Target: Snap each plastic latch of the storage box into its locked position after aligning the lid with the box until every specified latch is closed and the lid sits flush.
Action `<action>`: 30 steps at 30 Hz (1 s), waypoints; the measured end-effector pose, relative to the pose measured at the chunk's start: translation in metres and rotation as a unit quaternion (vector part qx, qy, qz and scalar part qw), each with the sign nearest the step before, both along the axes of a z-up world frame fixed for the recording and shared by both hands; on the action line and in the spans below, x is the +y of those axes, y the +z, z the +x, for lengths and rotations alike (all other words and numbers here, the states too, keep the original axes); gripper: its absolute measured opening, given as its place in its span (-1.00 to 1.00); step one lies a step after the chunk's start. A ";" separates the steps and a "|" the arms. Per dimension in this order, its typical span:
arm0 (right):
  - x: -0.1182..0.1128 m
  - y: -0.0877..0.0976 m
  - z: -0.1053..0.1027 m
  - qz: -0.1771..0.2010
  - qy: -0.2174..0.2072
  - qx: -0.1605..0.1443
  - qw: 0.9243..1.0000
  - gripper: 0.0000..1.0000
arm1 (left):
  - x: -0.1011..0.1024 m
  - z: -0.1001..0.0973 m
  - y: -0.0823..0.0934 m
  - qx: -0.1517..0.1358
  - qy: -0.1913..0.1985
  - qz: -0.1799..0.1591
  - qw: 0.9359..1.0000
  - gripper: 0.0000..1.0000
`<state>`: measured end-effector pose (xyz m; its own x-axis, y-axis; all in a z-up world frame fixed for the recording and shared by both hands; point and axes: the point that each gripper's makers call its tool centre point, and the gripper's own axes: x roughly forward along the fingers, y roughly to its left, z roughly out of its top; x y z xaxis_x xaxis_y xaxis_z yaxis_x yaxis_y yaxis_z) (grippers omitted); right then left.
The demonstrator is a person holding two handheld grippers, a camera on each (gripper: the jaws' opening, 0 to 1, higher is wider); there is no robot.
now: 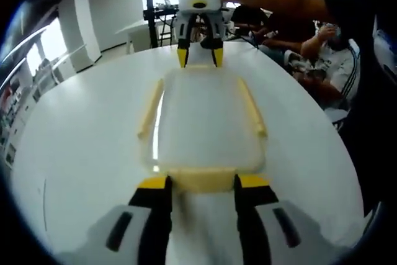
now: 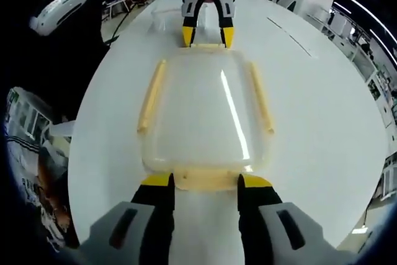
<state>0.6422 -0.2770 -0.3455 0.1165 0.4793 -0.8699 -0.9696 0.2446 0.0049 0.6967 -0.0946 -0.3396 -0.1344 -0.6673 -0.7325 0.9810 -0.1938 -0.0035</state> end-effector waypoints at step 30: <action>0.011 0.018 -0.032 -0.032 -0.011 0.026 0.999 -0.21 | 0.012 -0.025 0.011 0.016 -0.010 0.036 0.999 -0.22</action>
<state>0.6107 -0.2657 -0.3275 0.0805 0.4212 -0.9034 -0.9631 0.2663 0.0384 0.6721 -0.0829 -0.3281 -0.1708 -0.6100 -0.7738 0.9762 -0.2113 -0.0489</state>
